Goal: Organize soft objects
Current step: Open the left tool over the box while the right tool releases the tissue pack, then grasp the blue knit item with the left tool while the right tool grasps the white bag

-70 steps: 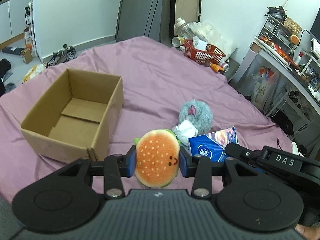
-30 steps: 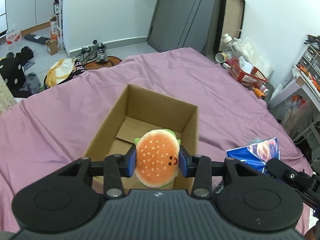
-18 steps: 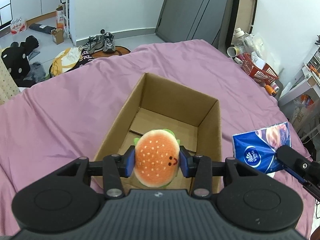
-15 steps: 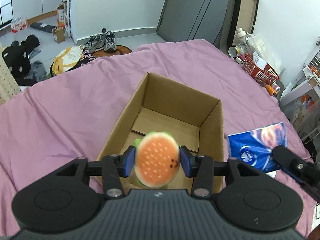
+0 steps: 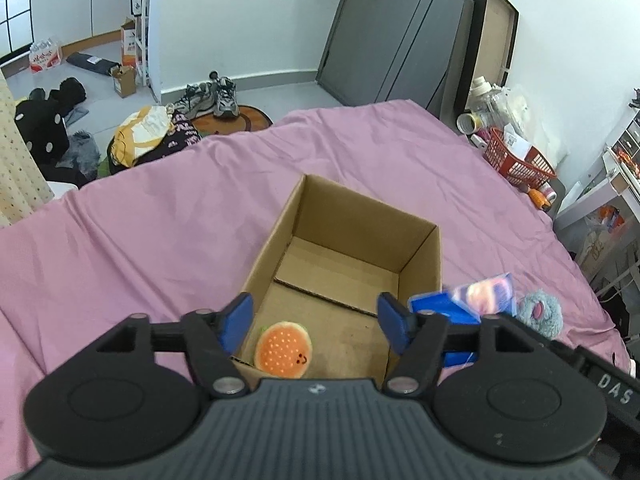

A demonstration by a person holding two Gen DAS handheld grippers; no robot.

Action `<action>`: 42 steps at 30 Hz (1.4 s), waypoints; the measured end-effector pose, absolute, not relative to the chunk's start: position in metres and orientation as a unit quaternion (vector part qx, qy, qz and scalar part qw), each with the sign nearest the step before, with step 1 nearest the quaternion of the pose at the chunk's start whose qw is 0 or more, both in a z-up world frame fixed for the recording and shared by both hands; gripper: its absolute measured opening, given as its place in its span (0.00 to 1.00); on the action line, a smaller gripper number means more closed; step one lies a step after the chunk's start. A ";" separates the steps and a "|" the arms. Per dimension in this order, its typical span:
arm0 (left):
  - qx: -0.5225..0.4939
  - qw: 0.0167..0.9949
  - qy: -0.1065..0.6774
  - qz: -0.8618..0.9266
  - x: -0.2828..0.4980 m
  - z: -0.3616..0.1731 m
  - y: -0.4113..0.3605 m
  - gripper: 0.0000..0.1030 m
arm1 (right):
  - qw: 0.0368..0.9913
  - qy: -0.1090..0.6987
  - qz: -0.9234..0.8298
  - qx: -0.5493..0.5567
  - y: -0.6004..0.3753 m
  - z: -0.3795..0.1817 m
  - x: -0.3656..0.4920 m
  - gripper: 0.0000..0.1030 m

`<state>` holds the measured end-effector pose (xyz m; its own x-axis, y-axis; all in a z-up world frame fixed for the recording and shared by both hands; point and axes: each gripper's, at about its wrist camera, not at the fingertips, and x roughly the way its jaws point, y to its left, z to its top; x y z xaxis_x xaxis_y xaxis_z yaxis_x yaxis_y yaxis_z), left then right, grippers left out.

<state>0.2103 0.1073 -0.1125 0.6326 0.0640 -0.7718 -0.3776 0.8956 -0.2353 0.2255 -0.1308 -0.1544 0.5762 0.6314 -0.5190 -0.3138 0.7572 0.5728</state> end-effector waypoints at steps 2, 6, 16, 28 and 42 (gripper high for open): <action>-0.191 0.886 0.402 0.133 0.208 -0.109 0.106 0.73 | 0.864 0.368 0.268 0.216 -0.134 -0.151 0.223 0.49; -0.182 0.892 0.387 0.148 0.204 -0.101 0.100 0.81 | 0.867 0.364 0.256 0.225 -0.147 -0.142 0.219 0.57; -0.192 0.898 0.371 0.135 0.197 -0.085 0.077 0.85 | 0.868 0.379 0.220 0.233 -0.197 -0.132 0.213 0.76; -0.170 0.909 0.366 0.107 0.193 -0.070 0.031 0.85 | 0.864 0.376 0.187 0.279 -0.261 -0.131 0.212 0.83; -0.141 0.915 0.367 0.095 0.195 -0.069 -0.023 0.85 | 0.849 0.374 0.172 0.332 -0.303 -0.144 0.210 0.83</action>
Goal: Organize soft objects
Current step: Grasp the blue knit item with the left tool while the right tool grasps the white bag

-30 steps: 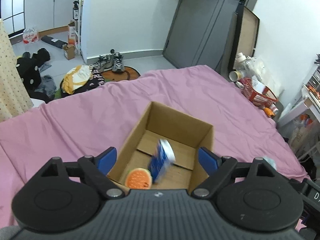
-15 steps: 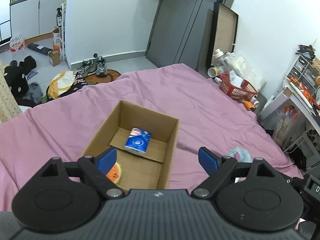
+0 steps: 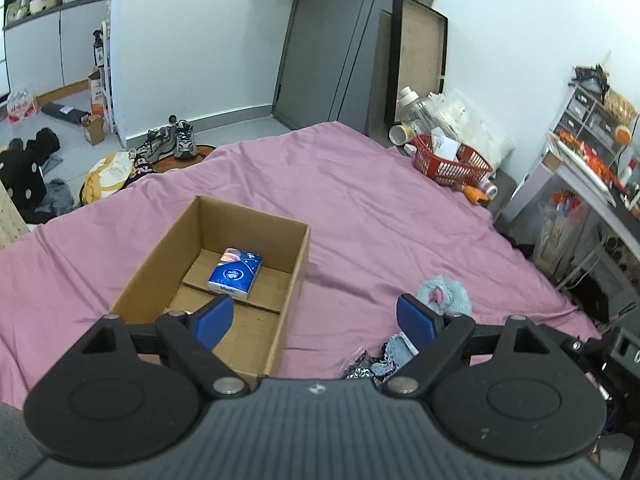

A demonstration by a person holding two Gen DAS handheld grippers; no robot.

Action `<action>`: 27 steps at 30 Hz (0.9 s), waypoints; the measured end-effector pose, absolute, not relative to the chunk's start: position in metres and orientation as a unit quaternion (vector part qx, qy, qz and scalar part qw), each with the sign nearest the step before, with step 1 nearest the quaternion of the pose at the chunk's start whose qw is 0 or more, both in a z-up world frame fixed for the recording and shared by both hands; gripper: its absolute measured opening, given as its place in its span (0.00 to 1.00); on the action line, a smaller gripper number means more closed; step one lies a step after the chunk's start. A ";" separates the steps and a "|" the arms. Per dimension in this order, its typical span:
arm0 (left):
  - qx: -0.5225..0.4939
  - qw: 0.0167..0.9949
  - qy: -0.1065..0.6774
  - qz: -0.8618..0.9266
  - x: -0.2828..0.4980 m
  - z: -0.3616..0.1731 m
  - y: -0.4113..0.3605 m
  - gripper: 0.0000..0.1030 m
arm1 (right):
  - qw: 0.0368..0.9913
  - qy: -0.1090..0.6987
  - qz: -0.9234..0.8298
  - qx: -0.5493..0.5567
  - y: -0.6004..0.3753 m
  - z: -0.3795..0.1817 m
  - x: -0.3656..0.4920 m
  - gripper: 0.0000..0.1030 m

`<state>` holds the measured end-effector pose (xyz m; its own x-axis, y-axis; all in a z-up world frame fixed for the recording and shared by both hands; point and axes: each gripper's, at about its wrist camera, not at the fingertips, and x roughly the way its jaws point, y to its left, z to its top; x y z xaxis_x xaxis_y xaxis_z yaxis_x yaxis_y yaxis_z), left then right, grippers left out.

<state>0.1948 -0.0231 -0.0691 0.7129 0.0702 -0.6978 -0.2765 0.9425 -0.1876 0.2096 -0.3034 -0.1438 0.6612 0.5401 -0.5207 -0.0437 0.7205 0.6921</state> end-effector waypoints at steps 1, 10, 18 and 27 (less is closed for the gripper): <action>-0.137 0.915 0.367 0.094 0.195 -0.070 -0.027 0.85 | 0.847 0.375 0.172 0.337 -0.306 -0.146 0.210 0.83; -0.148 0.906 0.385 0.097 0.201 -0.091 -0.052 0.85 | 0.829 0.394 0.164 0.361 -0.315 -0.165 0.221 0.83; -0.160 0.895 0.406 0.091 0.207 -0.121 -0.069 0.81 | 0.817 0.410 0.160 0.372 -0.316 -0.179 0.230 0.68; -0.176 0.887 0.421 0.066 0.227 -0.147 -0.079 0.57 | 0.805 0.424 0.154 0.385 -0.308 -0.198 0.252 0.57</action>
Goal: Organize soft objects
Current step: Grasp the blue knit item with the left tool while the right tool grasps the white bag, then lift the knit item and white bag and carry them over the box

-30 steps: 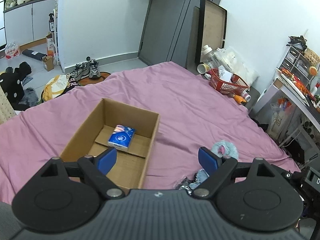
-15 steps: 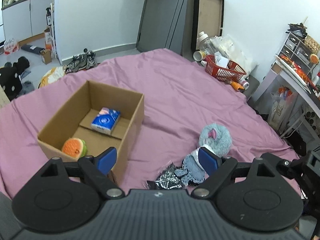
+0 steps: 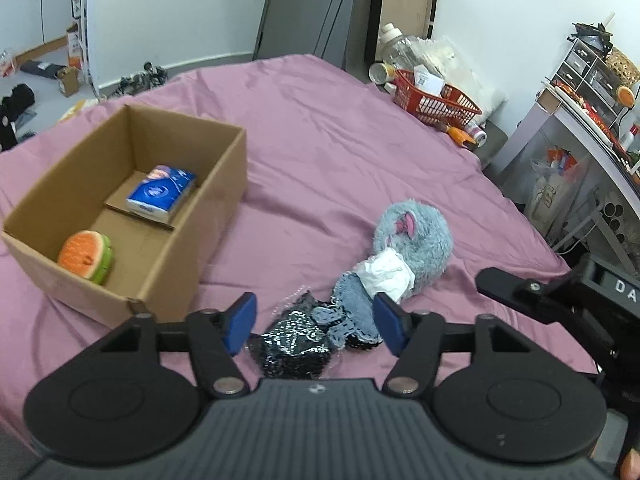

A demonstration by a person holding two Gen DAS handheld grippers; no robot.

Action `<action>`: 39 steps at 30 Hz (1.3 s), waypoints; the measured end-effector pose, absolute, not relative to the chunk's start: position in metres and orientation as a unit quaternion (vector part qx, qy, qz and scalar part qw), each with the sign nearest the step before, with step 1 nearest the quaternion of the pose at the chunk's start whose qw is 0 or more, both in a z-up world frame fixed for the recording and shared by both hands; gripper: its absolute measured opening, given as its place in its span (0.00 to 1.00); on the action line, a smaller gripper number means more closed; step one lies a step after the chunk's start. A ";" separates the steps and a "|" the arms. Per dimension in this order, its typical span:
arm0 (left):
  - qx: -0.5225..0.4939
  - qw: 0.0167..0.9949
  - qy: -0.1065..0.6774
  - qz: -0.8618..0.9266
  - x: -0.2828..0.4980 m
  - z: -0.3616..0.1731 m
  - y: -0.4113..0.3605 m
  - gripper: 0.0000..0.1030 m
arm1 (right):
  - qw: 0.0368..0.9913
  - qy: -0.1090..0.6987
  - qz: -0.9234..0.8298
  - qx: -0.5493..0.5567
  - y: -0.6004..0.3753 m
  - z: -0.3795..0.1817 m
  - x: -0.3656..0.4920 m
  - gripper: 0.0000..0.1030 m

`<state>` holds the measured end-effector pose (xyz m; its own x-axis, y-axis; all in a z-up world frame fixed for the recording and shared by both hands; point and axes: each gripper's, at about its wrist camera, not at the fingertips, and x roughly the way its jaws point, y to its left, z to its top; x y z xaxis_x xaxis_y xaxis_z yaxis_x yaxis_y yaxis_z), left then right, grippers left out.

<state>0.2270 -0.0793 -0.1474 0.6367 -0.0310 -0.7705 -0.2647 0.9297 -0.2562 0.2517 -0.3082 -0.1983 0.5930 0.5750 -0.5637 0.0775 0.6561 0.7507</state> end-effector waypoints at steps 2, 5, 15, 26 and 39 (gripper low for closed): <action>-0.186 0.883 0.425 0.063 0.233 -0.153 -0.078 0.54 | 0.802 0.427 0.154 0.389 -0.305 -0.203 0.257 0.54; -0.198 0.878 0.431 0.061 0.241 -0.160 -0.077 0.48 | 0.797 0.433 0.153 0.392 -0.299 -0.210 0.265 0.52; -0.214 0.865 0.451 0.047 0.264 -0.178 -0.070 0.40 | 0.785 0.452 0.142 0.399 -0.287 -0.231 0.284 0.52; -0.211 0.854 0.474 0.033 0.281 -0.187 -0.062 0.41 | 0.771 0.469 0.136 0.409 -0.279 -0.250 0.293 0.51; -0.184 0.855 0.484 0.028 0.288 -0.186 -0.070 0.45 | 0.795 0.433 0.128 0.406 -0.288 -0.223 0.282 0.38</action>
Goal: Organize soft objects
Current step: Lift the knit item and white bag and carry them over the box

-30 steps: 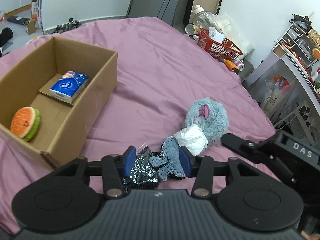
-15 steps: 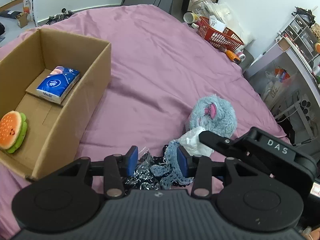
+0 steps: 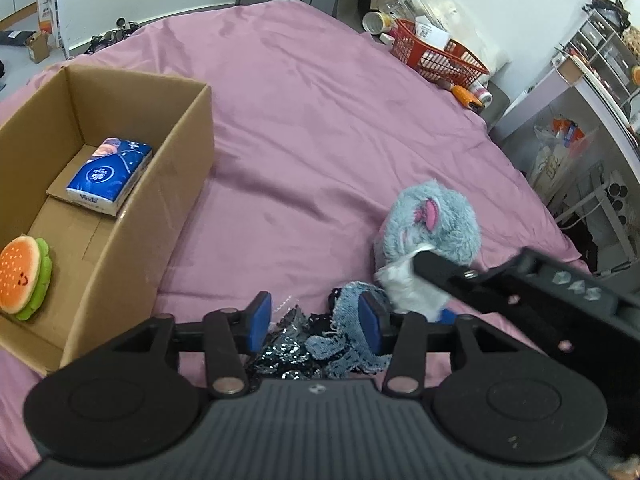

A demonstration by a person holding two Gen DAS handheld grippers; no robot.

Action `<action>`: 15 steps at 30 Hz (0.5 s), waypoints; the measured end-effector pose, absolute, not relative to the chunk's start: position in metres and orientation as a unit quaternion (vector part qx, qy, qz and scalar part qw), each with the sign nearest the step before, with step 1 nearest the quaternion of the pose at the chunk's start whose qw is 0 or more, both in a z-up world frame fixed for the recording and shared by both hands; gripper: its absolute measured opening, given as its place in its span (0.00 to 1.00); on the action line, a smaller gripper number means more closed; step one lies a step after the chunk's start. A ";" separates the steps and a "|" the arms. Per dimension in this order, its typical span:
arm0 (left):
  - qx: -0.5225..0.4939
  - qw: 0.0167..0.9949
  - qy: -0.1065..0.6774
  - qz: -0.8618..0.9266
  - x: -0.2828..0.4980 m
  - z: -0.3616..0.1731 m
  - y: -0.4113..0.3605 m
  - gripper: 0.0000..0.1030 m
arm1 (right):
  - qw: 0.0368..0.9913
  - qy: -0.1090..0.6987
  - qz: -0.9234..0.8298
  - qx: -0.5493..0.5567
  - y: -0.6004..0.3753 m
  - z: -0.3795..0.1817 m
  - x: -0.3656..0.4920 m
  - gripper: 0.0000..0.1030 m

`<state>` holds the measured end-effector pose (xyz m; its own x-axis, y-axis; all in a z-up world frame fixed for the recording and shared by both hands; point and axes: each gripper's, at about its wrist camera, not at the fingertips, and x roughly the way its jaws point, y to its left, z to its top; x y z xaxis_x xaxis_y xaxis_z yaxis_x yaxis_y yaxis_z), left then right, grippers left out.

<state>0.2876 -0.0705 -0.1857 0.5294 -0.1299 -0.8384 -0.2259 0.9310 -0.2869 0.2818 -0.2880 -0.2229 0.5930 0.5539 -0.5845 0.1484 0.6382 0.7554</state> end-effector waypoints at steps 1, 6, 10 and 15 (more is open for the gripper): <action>-0.180 0.856 0.484 0.026 0.288 -0.185 -0.072 0.47 | 0.798 0.430 0.124 0.404 -0.291 -0.220 0.279 0.38; -0.155 0.864 0.479 0.017 0.288 -0.182 -0.086 0.62 | 0.795 0.434 0.100 0.411 -0.302 -0.221 0.275 0.38; -0.151 0.862 0.484 0.014 0.291 -0.185 -0.096 0.63 | 0.791 0.435 0.076 0.425 -0.314 -0.226 0.270 0.38; -0.142 0.864 0.483 0.007 0.294 -0.189 -0.106 0.63 | 0.783 0.439 0.053 0.438 -0.322 -0.233 0.267 0.38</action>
